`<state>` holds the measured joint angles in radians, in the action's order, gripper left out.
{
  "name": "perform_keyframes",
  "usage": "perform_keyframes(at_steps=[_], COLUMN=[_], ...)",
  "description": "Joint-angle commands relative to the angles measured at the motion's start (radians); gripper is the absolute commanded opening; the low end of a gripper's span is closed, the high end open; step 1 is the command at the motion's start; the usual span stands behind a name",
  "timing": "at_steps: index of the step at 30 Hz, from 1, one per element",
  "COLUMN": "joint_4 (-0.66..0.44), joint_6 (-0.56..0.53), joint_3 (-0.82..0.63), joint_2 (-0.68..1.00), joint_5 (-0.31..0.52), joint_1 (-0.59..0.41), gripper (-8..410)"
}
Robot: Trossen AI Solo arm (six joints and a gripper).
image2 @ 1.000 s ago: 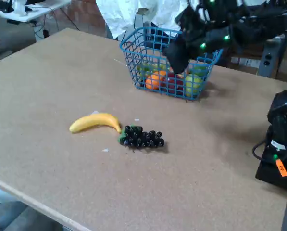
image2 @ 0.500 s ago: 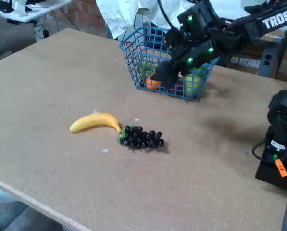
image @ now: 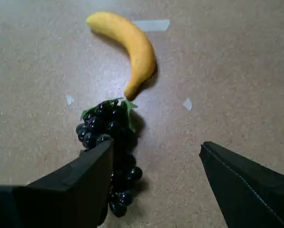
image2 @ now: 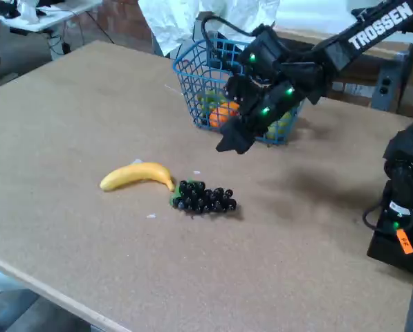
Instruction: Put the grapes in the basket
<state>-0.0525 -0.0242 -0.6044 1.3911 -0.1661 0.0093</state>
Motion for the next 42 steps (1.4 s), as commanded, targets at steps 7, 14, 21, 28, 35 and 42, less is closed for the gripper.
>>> perform_keyframes(at_steps=[7, 14, 21, 28, 35, 42], joint_4=[0.034, 0.081, 0.031, 0.063, 0.060, -0.087], joint_6=[0.001, -0.006, -0.029, -0.037, -0.042, -0.030], joint_3=[-0.002, -0.002, -0.002, -0.016, -0.163, -0.384], joint_2=[0.053, 0.051, 0.068, 0.167, 0.368, 0.528], joint_5=[-0.045, -0.074, -0.106, -0.109, -0.170, -0.167], joint_1=[0.008, 0.008, 0.008, 0.016, 0.095, 0.191], gripper=[253, 255, 269, 303, 303, 303])
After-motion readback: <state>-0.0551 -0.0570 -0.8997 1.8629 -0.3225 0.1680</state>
